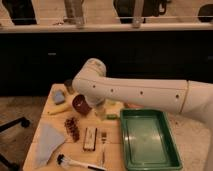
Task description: Place banana in paper cup
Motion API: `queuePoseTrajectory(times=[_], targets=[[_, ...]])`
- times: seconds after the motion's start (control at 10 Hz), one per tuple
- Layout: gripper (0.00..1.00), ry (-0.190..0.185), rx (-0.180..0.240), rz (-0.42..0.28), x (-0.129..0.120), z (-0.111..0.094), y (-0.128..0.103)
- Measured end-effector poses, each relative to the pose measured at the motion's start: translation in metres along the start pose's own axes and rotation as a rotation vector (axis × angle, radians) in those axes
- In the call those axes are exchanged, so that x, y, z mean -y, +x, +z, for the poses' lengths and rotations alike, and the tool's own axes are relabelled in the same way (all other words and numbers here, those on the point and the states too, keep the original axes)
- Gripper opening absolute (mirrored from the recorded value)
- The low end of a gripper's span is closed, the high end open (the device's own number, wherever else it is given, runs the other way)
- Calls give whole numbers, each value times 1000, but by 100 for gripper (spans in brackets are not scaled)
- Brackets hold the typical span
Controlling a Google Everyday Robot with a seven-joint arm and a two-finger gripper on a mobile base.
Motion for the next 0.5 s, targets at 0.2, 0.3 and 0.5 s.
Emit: queuePoseTrajectory(times=[0.2,0.3,0.5], targets=[[80,-9,11,37,10,6,-10],[80,-15,23,59,15,10,-16],[80,-19,51,84,21,16,-25]])
